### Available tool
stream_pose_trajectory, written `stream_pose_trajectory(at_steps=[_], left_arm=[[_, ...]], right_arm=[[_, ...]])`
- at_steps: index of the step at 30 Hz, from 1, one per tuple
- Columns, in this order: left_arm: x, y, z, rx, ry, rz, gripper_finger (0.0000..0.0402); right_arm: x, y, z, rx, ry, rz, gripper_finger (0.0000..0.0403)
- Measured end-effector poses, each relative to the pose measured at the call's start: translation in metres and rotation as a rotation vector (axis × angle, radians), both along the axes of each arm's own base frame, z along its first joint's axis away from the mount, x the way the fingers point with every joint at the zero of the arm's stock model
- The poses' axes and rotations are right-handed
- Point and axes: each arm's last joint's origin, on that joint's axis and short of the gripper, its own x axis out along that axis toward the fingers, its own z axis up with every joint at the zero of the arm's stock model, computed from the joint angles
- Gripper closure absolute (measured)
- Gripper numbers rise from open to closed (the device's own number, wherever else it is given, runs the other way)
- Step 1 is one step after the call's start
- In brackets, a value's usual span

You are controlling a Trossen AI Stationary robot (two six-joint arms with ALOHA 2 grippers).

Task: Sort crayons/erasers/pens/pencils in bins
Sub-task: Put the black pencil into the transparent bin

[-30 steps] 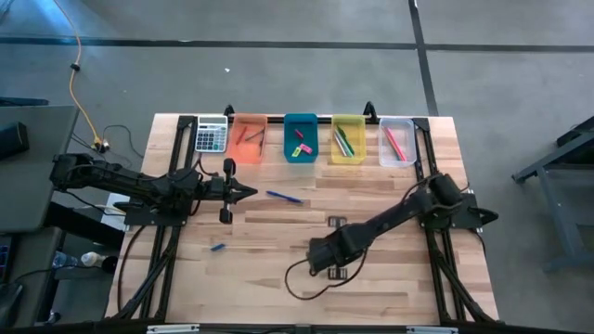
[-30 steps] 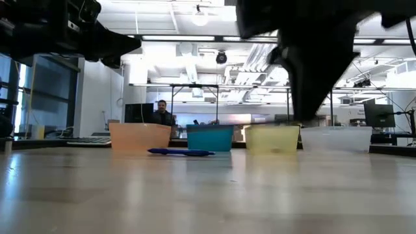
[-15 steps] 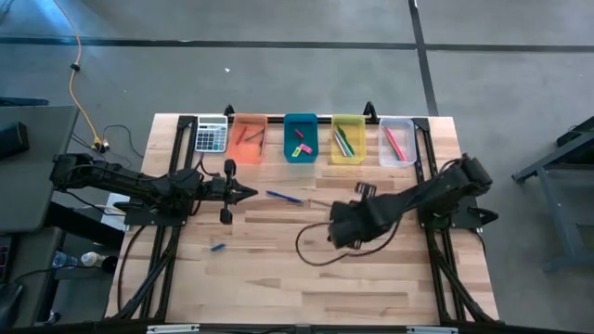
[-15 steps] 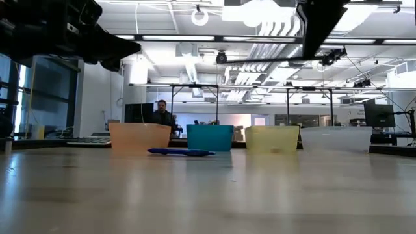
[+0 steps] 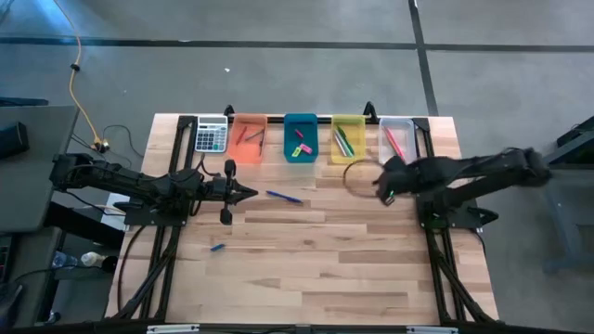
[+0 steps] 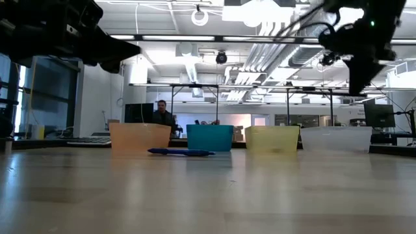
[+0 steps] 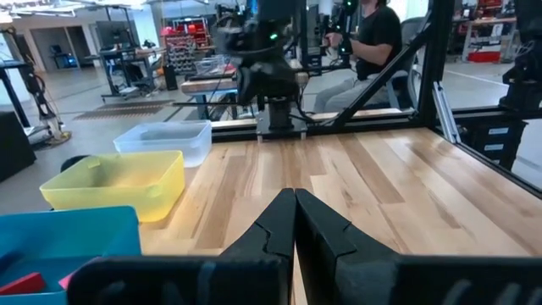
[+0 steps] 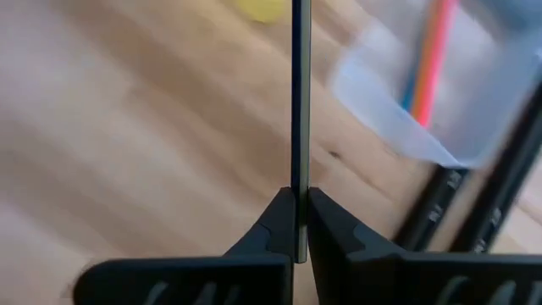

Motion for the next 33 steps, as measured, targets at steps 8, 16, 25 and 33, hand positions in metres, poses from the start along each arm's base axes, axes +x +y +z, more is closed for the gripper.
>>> stream_pose_trajectory(at_steps=[8,16,25,33], left_arm=[[0.000,0.001,0.000,0.005,-0.004,0.025,0.0401],[0.000,0.001,0.000,0.002,-0.005,0.026,0.0401],[0.000,0.001,0.001,0.012,-0.004,0.025,0.0401],[0.000,0.001,0.001,0.027,-0.009,0.025,0.0401]], right_arm=[[-0.026,-0.051,-0.018,-0.019,0.019,-0.239,0.0402],[-0.027,-0.104,-0.030,-0.048,0.115,-0.282,0.0402],[-0.022,-0.139,-0.050,-0.052,0.201,-0.290,0.0402],[-0.022,-0.153,-0.067,-0.018,0.276,-0.326,0.0402]])
